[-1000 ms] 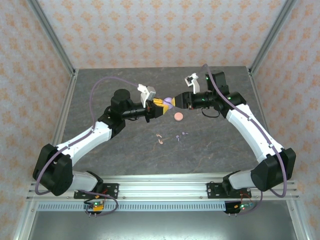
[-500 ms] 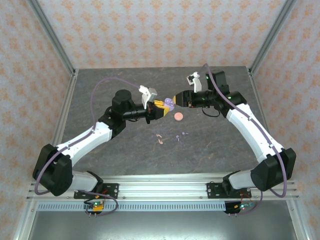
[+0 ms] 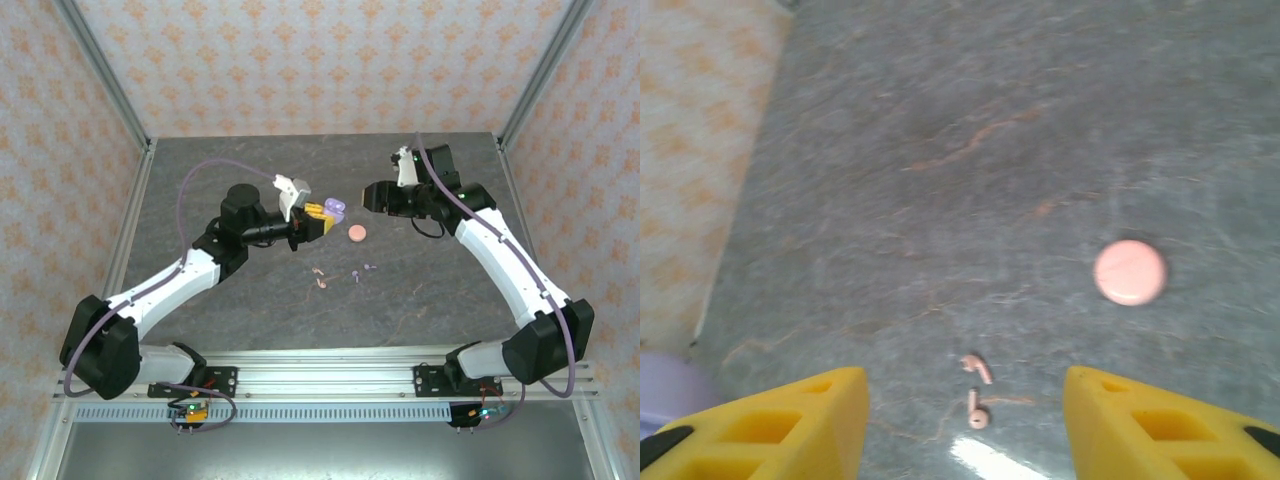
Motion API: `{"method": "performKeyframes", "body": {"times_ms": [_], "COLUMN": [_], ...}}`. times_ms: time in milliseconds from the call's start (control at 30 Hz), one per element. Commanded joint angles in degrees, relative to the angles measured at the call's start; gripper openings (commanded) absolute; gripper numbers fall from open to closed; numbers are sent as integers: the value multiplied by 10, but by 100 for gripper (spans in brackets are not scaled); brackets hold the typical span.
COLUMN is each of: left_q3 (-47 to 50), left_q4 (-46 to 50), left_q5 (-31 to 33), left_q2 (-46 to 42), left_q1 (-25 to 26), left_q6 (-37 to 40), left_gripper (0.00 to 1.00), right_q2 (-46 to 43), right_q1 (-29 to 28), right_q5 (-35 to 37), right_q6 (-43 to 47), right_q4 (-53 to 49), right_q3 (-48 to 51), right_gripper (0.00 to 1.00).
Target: Insert the wireless bluetooth earbuds into the charging case
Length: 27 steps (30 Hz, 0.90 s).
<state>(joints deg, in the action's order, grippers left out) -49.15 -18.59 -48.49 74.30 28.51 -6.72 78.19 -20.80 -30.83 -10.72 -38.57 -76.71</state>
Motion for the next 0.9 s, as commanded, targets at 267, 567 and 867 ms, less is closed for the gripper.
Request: {"method": "performKeyframes", "body": {"times_ms": [267, 567, 867], "left_q3": [40, 55, 61], "left_q4": [45, 66, 88], "left_q5": [48, 72, 94], "left_q2": [-88, -121, -145], "left_q1": [19, 42, 45], "left_q6": [6, -2, 4], "left_gripper": [20, 20, 20], "right_q2": [57, 138, 224], "right_q1": [4, 0, -1], "right_q5": [5, 13, 40], "right_q6": [18, 41, 43], "right_q4": [-51, -28, -19], "right_q3": [79, 110, 93], "right_gripper": [44, 35, 23]}}
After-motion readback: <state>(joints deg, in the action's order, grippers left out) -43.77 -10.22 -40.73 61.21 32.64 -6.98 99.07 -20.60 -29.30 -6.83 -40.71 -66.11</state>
